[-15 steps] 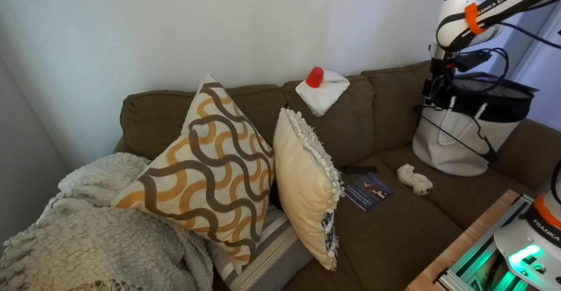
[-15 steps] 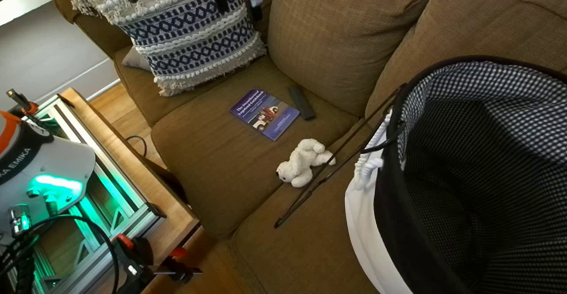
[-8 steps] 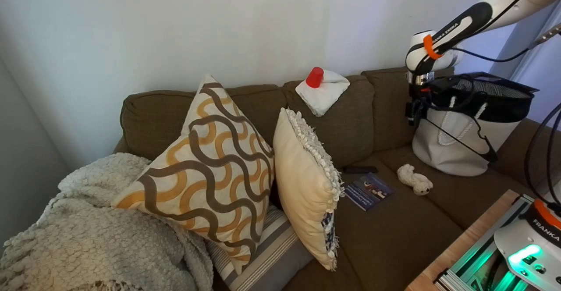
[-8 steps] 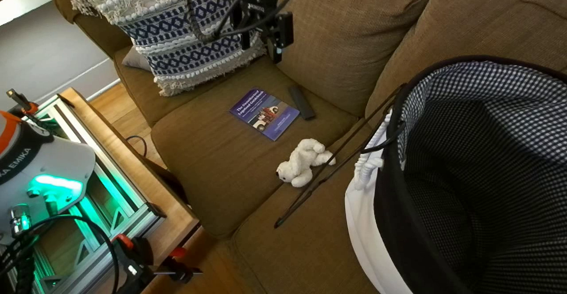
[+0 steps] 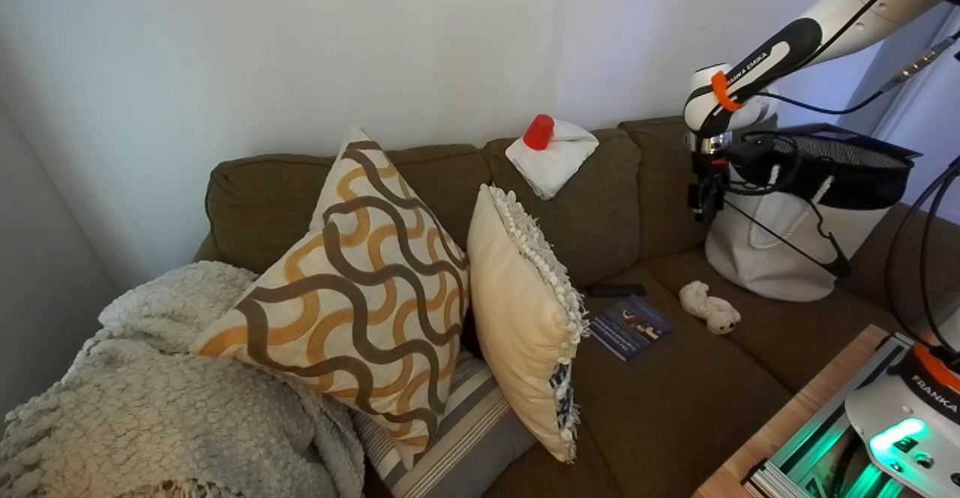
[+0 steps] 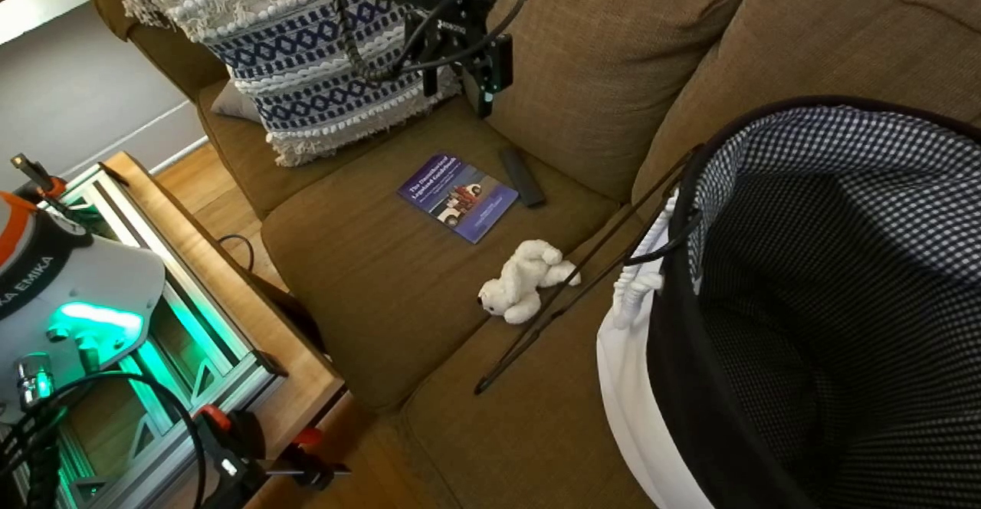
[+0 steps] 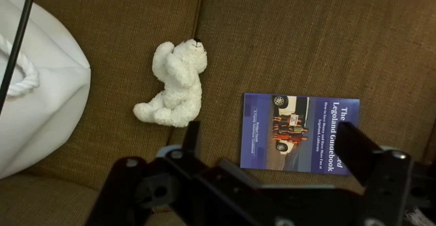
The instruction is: Move the remote control from the seat to the backrest of the couch
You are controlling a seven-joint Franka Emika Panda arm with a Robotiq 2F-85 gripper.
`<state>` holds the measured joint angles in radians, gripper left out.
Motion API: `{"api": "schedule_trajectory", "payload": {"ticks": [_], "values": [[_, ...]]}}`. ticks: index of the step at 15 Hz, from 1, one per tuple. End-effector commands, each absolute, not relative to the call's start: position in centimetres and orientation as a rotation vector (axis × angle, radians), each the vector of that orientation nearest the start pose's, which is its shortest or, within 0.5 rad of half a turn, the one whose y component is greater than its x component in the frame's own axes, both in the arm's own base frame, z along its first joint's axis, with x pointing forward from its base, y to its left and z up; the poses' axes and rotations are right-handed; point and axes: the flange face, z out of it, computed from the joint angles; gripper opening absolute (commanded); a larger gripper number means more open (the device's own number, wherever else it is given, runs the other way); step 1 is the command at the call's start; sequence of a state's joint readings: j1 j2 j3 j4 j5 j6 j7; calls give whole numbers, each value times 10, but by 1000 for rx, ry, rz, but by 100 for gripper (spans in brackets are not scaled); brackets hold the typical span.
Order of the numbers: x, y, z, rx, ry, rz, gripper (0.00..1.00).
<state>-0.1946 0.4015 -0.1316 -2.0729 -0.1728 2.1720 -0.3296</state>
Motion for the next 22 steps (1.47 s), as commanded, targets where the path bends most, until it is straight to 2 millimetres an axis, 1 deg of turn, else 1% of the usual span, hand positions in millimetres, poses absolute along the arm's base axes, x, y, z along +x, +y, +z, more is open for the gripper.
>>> {"api": "schedule_trajectory", "payload": {"ticks": [1,5,7,8,9,10,14,15,16,17,18,19,21,22], "values": [[517,-173,206,-3164,-510,457,100],[522,-175,168,-3121,-849,281,100],[527,-185,141,-3057,-999,199,100],[526,-173,165,-3113,-884,250,100],[525,-176,157,-3103,-899,248,100],[525,-176,155,-3104,-895,252,100],[530,-172,163,-3111,-903,232,100],[534,-170,160,-3098,-1036,164,100],[545,-178,145,-3063,-1044,81,100],[548,-181,129,-3000,-1055,-4,100],[549,-183,113,-2957,-1068,-51,100],[547,-182,102,-2912,-1105,-107,100],[549,-190,85,-2822,-1132,-225,100],[552,-194,72,-2763,-1164,-258,100]]}}
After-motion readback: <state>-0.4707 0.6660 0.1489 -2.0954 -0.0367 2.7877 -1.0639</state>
